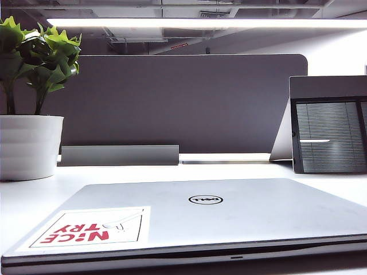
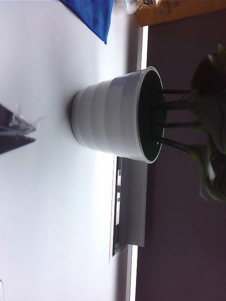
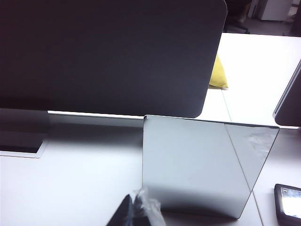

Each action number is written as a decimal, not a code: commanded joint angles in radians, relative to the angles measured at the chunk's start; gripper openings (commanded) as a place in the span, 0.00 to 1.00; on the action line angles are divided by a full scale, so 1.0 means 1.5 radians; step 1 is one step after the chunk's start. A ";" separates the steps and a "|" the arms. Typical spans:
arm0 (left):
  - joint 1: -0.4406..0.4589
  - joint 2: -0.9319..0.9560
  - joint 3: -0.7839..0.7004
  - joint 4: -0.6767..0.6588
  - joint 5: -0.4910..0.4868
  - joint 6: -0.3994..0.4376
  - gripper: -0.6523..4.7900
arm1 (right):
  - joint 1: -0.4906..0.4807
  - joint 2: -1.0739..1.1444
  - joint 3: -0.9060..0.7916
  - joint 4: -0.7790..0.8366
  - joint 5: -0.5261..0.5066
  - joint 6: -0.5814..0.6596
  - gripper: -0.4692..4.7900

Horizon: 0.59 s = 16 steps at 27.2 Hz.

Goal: Close the laptop lid.

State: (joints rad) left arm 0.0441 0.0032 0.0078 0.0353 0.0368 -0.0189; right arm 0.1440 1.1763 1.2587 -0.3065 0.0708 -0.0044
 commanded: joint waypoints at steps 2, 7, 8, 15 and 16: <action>0.001 0.001 0.001 0.011 -0.002 0.003 0.11 | 0.001 -0.040 -0.003 -0.055 0.007 0.002 0.08; 0.001 0.001 0.001 0.011 -0.002 0.003 0.11 | -0.007 -0.181 -0.140 -0.004 0.031 0.002 0.08; 0.001 0.001 0.001 0.011 -0.002 0.003 0.11 | -0.011 -0.216 -0.181 0.019 0.023 0.003 0.08; 0.001 0.001 0.001 0.009 -0.002 0.003 0.11 | -0.049 -0.482 -0.500 0.165 -0.036 0.032 0.08; 0.001 0.001 0.001 0.009 -0.002 0.003 0.11 | -0.053 -0.515 -0.541 0.177 -0.036 0.043 0.08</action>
State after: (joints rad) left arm 0.0441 0.0036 0.0074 0.0349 0.0345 -0.0189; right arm 0.0715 0.4438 0.4908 -0.1040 0.0223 0.0277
